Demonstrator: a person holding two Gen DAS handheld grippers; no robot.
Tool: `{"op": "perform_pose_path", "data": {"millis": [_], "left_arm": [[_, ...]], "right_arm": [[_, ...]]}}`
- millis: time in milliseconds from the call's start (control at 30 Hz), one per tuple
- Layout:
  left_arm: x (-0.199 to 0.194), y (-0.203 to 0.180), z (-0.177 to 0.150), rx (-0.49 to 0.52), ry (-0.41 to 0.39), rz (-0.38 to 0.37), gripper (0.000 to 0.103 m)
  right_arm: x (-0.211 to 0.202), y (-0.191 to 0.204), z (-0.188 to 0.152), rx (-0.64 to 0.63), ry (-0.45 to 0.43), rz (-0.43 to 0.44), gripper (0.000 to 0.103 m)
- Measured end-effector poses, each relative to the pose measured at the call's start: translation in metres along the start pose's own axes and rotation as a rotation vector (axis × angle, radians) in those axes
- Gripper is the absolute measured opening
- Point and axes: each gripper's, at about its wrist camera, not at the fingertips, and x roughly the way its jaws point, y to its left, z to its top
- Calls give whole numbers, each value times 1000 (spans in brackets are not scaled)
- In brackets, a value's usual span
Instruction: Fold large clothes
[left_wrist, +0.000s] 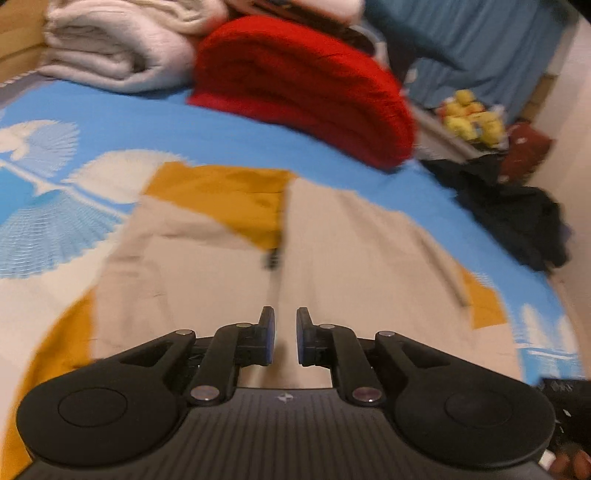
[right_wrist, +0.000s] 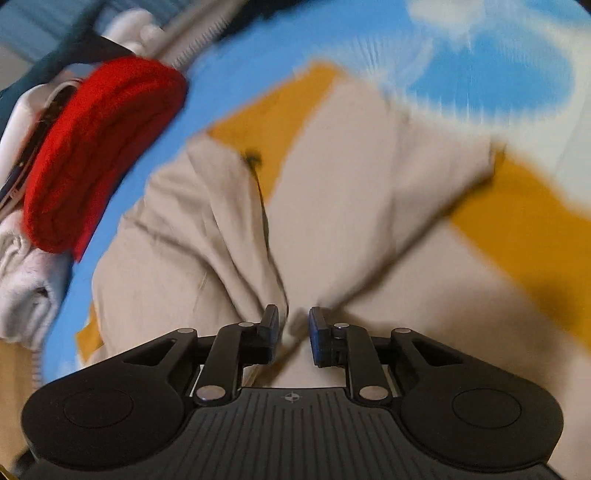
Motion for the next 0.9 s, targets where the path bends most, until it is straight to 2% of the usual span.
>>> {"op": "perform_pose_path", "data": {"millis": [67,133,200,267,300,333,400,467,567,667,733,800,833,900], "left_arm": [[2,-7,-3,14,16,-68,18],[9,-16,-9,39,56,-97,27],[19,-18,-15,43,119,-95,29],[34,-14,-22,38,207,-34,29],[41,-12,-25,52,256,7,29],[46,-11,-28,61,281,40,29],[45,-6,-26,36,274,46,29],[38,-9,-18,28,233,17,29],[25,-19,-11,63,159,-42,29],[26,-26,-17,78,177,-91,29],[33,-25,-26,83,226,-69,31],[48,-22,-34,112,300,27,31],[52,-19,-35,113,302,52,31],[49,-14,-32,88,287,56,31]], "right_arm": [[-10,11,2,-75,-80,20,20],[-18,21,-1,-138,-130,113,20],[-14,27,-3,-166,-98,241,20],[1,30,-5,-163,-8,310,22],[9,28,-8,-159,34,279,22],[21,25,-11,-172,86,180,22],[38,15,-16,-182,149,54,17],[40,3,-15,-115,162,42,16],[27,11,-10,-153,107,18,19],[10,15,-9,-168,36,38,21],[3,18,-9,-190,-2,77,21],[11,19,-8,-182,4,93,21],[16,15,-8,-159,25,75,21],[30,11,-9,-160,73,-25,22]]}}
